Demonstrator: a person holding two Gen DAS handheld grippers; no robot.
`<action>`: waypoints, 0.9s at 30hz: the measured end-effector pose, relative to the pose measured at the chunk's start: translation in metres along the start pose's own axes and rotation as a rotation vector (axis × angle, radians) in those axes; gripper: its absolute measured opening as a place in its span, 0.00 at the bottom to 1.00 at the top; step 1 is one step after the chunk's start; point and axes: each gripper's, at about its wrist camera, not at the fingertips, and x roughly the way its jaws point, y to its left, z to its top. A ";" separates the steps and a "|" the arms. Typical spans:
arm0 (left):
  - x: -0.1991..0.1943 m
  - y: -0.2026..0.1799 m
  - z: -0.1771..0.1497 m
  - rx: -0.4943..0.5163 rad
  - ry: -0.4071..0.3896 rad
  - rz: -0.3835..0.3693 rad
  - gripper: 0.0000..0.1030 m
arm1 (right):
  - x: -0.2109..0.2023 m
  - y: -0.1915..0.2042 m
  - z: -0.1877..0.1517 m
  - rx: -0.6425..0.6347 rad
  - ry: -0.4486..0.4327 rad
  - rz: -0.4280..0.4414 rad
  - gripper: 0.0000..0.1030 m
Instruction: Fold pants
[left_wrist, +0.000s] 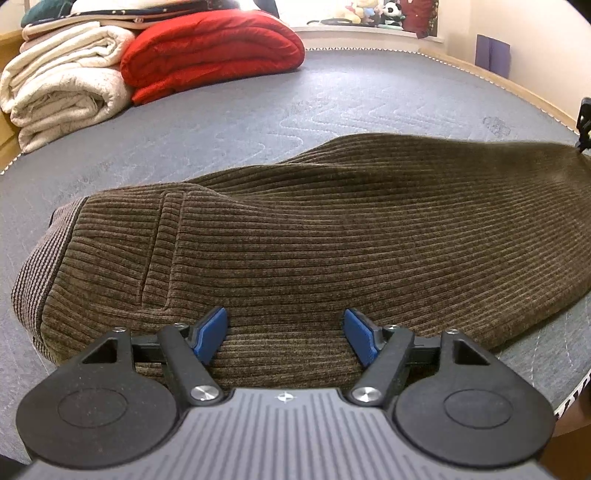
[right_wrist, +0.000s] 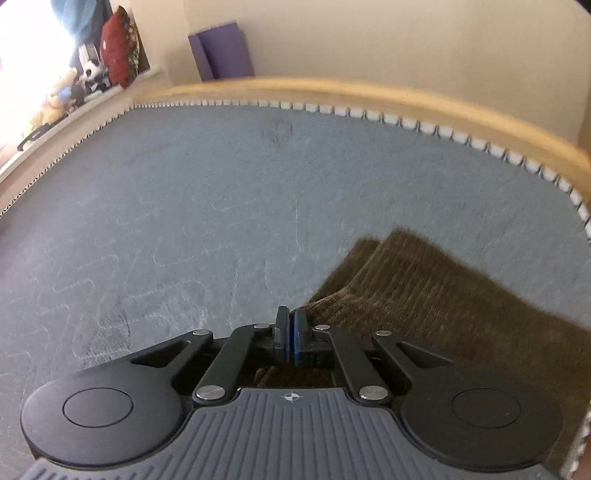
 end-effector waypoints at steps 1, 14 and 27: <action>-0.001 0.000 0.000 -0.001 -0.005 0.000 0.73 | 0.005 -0.006 -0.002 0.029 0.012 0.015 0.01; 0.003 0.073 0.011 -0.282 0.002 0.237 0.60 | -0.058 -0.013 0.002 -0.180 -0.076 0.101 0.34; 0.008 0.131 0.030 -0.410 -0.012 0.220 0.27 | -0.156 -0.123 -0.021 -0.090 -0.041 0.167 0.38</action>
